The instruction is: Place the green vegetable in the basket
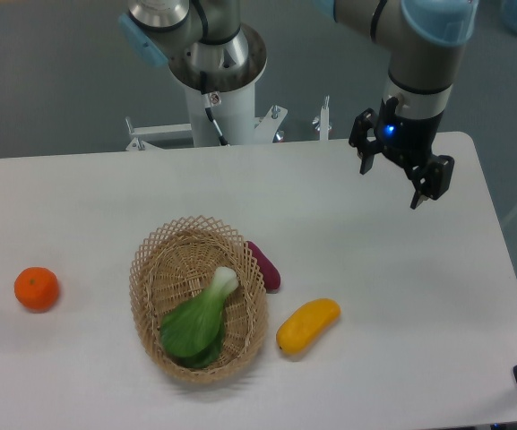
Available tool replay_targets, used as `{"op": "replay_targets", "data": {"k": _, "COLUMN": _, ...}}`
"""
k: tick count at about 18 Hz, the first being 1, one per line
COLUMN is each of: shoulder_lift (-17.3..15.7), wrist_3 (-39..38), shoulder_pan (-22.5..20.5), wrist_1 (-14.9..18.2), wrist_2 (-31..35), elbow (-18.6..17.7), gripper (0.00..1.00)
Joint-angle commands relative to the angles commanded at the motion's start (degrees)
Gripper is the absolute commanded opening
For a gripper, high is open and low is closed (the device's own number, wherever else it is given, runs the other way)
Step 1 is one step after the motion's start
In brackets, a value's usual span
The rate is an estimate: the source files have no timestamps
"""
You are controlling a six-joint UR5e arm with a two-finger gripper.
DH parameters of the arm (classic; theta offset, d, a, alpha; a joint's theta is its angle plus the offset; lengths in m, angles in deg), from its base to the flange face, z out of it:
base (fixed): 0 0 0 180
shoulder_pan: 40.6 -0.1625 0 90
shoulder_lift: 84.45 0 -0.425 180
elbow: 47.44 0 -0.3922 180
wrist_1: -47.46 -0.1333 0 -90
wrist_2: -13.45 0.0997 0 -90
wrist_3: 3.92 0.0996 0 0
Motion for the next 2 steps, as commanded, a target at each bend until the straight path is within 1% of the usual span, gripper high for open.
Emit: {"op": "replay_targets", "data": {"k": 2, "shoulder_lift": 0.0, "wrist_3": 0.0, "shoulder_pan": -0.09, "wrist_1": 0.0, "wrist_2": 0.0, "elbow": -0.09, "gripper": 1.0}}
